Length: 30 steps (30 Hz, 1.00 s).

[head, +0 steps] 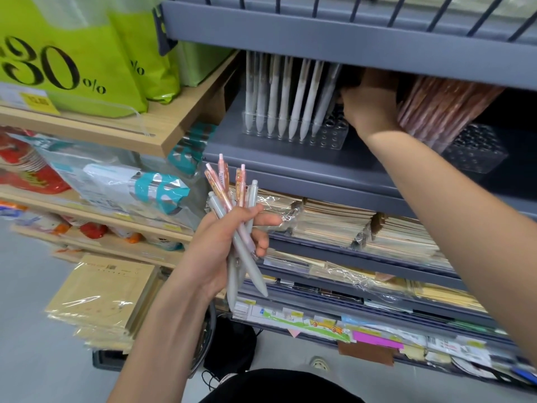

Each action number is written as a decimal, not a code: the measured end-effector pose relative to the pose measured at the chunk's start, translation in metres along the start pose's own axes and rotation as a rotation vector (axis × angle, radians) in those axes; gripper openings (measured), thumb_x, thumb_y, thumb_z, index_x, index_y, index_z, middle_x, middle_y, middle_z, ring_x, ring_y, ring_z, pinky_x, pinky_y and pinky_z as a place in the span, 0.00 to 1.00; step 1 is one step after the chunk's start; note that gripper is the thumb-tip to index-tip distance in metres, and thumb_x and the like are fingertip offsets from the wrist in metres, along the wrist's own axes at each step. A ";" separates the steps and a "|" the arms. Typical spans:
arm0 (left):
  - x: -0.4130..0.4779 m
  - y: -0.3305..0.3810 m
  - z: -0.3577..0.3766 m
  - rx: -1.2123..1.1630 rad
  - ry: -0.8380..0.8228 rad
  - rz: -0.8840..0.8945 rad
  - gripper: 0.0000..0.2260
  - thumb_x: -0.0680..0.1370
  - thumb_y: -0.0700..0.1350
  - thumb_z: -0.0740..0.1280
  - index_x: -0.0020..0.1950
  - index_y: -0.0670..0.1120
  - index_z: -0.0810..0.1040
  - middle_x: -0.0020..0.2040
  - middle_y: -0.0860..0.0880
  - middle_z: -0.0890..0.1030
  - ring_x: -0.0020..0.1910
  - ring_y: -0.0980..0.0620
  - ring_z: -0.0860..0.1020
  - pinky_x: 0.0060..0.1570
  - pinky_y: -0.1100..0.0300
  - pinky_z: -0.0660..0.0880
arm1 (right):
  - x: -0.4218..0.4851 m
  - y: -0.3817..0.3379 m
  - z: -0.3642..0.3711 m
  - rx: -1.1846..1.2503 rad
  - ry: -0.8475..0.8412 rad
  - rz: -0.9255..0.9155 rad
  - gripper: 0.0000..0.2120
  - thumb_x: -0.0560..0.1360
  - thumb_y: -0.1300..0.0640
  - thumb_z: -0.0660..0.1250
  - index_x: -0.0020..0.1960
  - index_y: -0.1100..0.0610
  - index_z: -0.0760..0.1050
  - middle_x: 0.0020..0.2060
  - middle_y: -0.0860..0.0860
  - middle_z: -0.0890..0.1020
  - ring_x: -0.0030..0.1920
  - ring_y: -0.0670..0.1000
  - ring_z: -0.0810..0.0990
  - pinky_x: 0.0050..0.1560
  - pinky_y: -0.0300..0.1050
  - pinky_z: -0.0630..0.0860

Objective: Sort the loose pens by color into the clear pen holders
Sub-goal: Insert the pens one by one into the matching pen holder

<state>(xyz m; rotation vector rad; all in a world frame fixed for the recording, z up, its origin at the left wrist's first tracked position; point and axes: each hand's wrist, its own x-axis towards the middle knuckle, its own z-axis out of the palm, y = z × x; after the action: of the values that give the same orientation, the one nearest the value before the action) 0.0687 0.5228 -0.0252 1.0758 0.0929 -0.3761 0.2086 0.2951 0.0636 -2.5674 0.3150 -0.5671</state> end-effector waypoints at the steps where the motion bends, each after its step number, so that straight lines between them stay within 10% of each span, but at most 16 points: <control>1: 0.000 0.000 0.000 0.002 -0.004 -0.002 0.10 0.75 0.41 0.68 0.53 0.37 0.77 0.44 0.40 0.86 0.25 0.50 0.75 0.25 0.61 0.74 | -0.002 -0.001 -0.002 -0.017 -0.014 -0.006 0.15 0.80 0.63 0.57 0.36 0.52 0.60 0.39 0.62 0.73 0.53 0.65 0.77 0.52 0.55 0.72; 4: 0.000 -0.001 0.000 0.014 -0.010 -0.011 0.13 0.72 0.43 0.69 0.53 0.37 0.77 0.44 0.39 0.86 0.25 0.50 0.75 0.25 0.60 0.75 | 0.000 -0.001 -0.003 0.018 0.022 0.018 0.02 0.78 0.63 0.58 0.47 0.58 0.68 0.48 0.66 0.77 0.53 0.66 0.78 0.45 0.55 0.73; 10: -0.001 -0.002 -0.001 0.009 -0.021 -0.024 0.15 0.71 0.44 0.70 0.53 0.37 0.76 0.45 0.39 0.86 0.25 0.51 0.75 0.25 0.60 0.74 | 0.005 0.010 0.001 -0.005 -0.084 -0.024 0.17 0.81 0.57 0.54 0.61 0.65 0.75 0.57 0.65 0.79 0.59 0.64 0.77 0.57 0.53 0.72; 17: -0.004 -0.001 -0.004 -0.010 -0.009 -0.022 0.12 0.73 0.42 0.69 0.53 0.38 0.77 0.44 0.40 0.86 0.25 0.50 0.75 0.25 0.60 0.74 | 0.000 0.007 0.005 0.190 0.162 0.092 0.14 0.76 0.55 0.63 0.58 0.61 0.78 0.55 0.58 0.82 0.56 0.57 0.79 0.49 0.39 0.70; 20: -0.004 0.000 -0.004 0.005 -0.011 0.016 0.16 0.72 0.43 0.69 0.56 0.36 0.75 0.43 0.40 0.85 0.25 0.50 0.75 0.25 0.60 0.74 | -0.035 0.003 -0.001 0.447 0.217 0.046 0.04 0.75 0.55 0.66 0.46 0.53 0.79 0.39 0.49 0.83 0.43 0.47 0.80 0.43 0.34 0.70; 26: 0.000 -0.002 0.010 0.062 -0.059 0.008 0.13 0.74 0.42 0.68 0.54 0.35 0.76 0.44 0.38 0.85 0.27 0.48 0.78 0.27 0.59 0.77 | -0.120 -0.006 -0.009 0.474 -0.545 -0.225 0.08 0.72 0.46 0.74 0.41 0.50 0.85 0.36 0.47 0.85 0.36 0.47 0.80 0.39 0.43 0.76; 30: 0.005 -0.008 0.023 0.058 -0.116 -0.024 0.08 0.79 0.39 0.65 0.53 0.37 0.79 0.45 0.35 0.85 0.32 0.44 0.84 0.32 0.56 0.82 | -0.123 0.000 -0.010 0.503 -0.656 -0.231 0.09 0.71 0.49 0.75 0.42 0.55 0.85 0.38 0.56 0.85 0.37 0.54 0.78 0.43 0.51 0.77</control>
<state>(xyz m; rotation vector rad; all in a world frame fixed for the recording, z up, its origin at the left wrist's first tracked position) 0.0679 0.4986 -0.0222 1.1085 -0.0080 -0.4645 0.0948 0.3304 0.0300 -2.1475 -0.3165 0.1341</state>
